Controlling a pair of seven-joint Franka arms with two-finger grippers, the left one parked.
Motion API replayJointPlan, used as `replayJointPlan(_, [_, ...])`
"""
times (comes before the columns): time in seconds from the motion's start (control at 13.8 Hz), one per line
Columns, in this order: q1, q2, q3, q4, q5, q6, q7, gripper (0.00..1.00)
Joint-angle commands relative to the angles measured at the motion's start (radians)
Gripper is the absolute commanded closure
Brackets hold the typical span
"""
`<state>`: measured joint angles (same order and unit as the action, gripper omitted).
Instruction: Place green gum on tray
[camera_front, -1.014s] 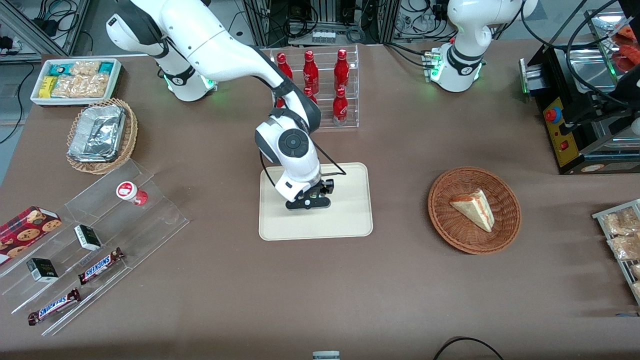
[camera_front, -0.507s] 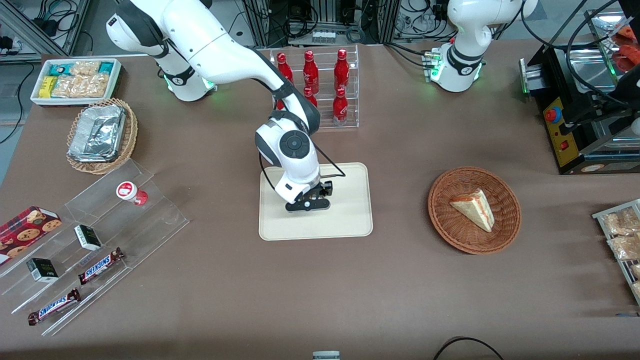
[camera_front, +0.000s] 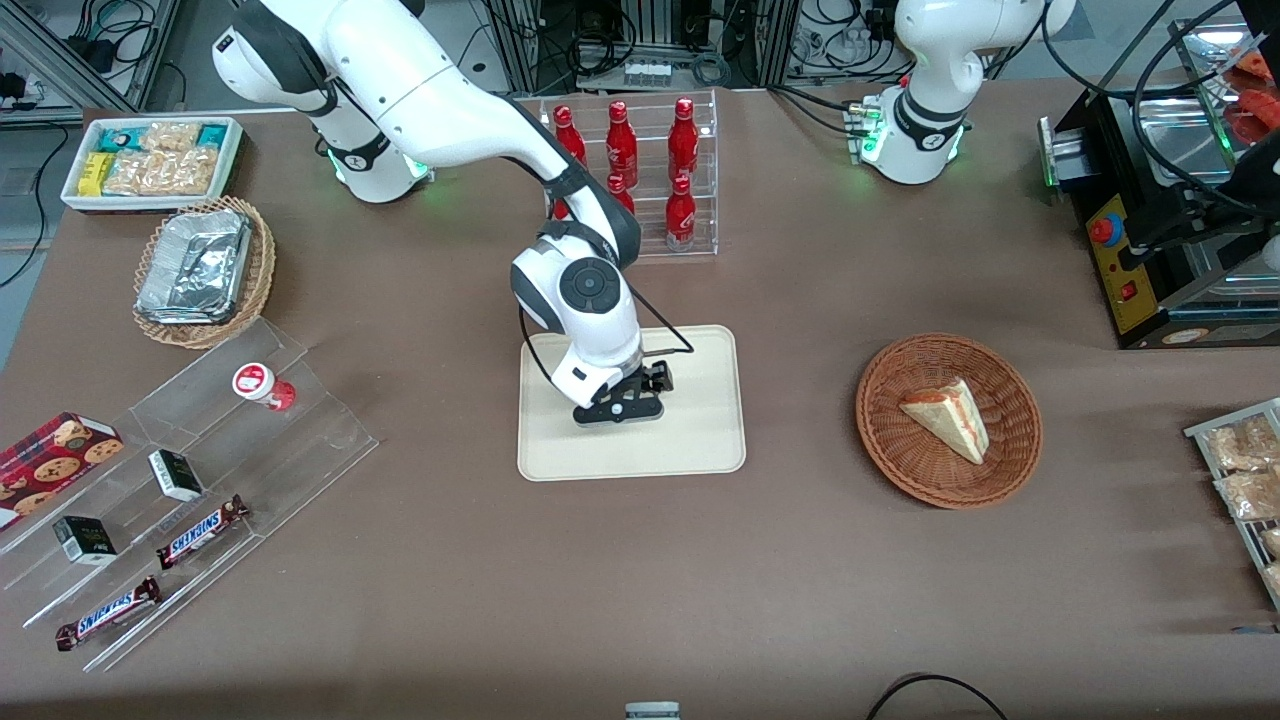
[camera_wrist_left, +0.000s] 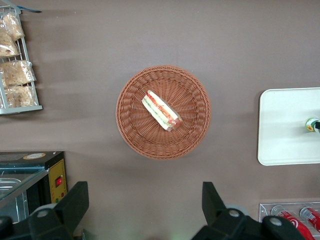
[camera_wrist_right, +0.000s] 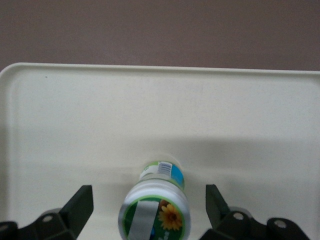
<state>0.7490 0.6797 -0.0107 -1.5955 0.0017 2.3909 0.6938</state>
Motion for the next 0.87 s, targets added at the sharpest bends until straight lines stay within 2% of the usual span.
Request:
replayJointPlan(0.0, [-0.007, -0.054, -0.005, 0.009, -0.025, -0.071, -0.006, 0.0])
replayJointPlan(0.22, [-0.019, -0.13, -0.006, 0.006, -0.025, -0.206, -0.129, 0.0])
replayJointPlan(0.8, [-0.172, -0.301, -0.003, -0.001, -0.012, -0.521, -0.44, 0.0])
